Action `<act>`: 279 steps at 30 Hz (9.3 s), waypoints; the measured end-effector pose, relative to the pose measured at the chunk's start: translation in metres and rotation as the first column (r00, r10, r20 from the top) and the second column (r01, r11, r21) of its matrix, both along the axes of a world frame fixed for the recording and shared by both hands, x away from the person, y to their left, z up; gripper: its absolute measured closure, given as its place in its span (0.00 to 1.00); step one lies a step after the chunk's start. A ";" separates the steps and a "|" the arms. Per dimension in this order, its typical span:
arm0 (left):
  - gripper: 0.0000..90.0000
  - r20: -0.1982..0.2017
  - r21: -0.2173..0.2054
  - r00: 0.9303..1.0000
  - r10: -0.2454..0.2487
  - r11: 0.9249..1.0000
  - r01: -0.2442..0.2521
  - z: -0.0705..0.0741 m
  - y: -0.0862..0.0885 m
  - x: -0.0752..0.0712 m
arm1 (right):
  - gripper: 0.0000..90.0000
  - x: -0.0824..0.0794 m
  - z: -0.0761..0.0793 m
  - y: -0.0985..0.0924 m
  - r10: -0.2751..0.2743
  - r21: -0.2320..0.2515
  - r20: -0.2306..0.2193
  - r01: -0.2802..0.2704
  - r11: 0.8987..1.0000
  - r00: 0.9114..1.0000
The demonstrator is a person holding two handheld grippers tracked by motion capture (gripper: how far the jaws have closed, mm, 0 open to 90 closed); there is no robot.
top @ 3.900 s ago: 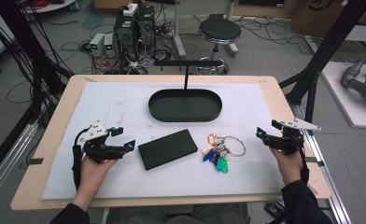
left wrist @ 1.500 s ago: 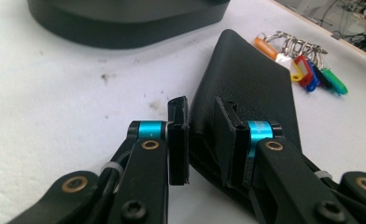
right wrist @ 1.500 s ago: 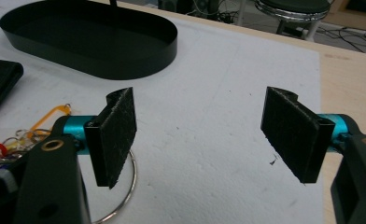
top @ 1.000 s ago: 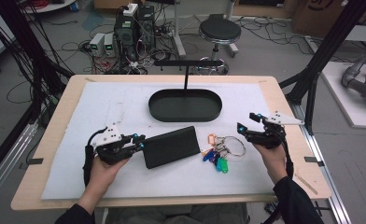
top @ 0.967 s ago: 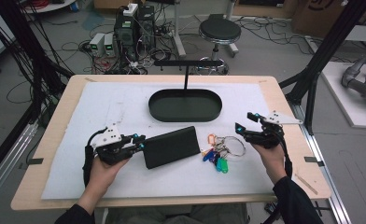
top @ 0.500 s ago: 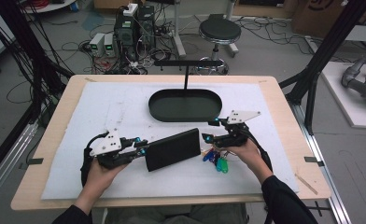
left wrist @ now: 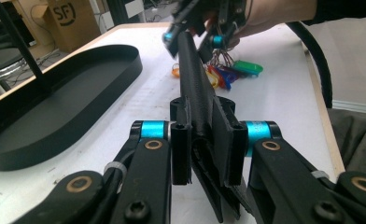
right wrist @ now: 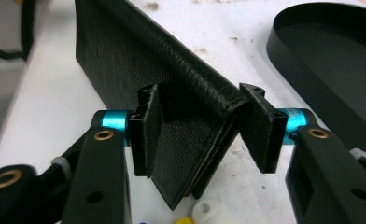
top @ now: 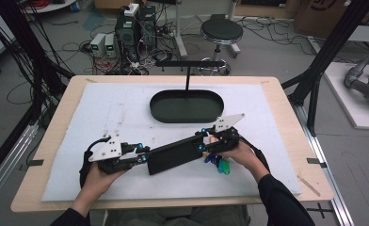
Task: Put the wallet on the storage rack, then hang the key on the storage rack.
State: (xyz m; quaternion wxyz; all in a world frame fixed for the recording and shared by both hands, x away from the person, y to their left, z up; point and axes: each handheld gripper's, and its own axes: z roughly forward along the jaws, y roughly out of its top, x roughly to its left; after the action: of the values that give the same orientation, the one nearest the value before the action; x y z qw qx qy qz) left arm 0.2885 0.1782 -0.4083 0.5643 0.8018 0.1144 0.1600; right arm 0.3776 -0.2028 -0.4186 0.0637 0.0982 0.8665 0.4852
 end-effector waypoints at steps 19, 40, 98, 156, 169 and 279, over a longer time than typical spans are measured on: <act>0.57 -0.189 0.064 0.982 0.027 0.998 -0.015 -0.020 -0.008 0.014 | 0.78 -0.012 0.009 -0.005 0.066 -0.018 0.026 -0.065 0.998 0.998; 0.83 -0.115 0.057 0.993 -0.033 0.998 0.040 -0.002 -0.021 0.017 | 0.59 -0.022 0.030 -0.031 -0.027 0.130 0.099 0.014 0.991 0.995; 0.83 0.021 -0.013 0.978 0.210 0.978 -0.209 0.041 -0.070 0.125 | 0.45 -0.013 0.042 -0.158 -0.704 0.404 0.007 0.642 0.652 0.711; 0.83 -0.059 -0.093 0.954 0.294 0.950 -0.298 -0.014 -0.097 0.191 | 0.45 -0.011 0.040 -0.159 -0.708 0.399 0.009 0.646 0.651 0.707; 0.81 -0.084 -0.008 0.946 0.314 0.949 -0.316 -0.017 -0.089 0.194 | 0.45 -0.012 0.040 -0.159 -0.707 0.393 0.010 0.647 0.653 0.707; 0.26 -0.137 0.004 0.860 0.491 0.869 -0.495 -0.014 0.034 0.029 | 0.36 -0.039 0.016 -0.155 -0.660 0.186 0.060 0.641 0.744 0.749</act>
State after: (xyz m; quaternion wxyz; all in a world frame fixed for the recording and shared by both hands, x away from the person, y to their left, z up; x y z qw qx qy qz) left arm 0.3176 0.2120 -0.4228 0.5081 0.7459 0.3554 0.2432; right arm 0.3383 -0.3581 -0.4031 0.2742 0.3694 0.7319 0.5028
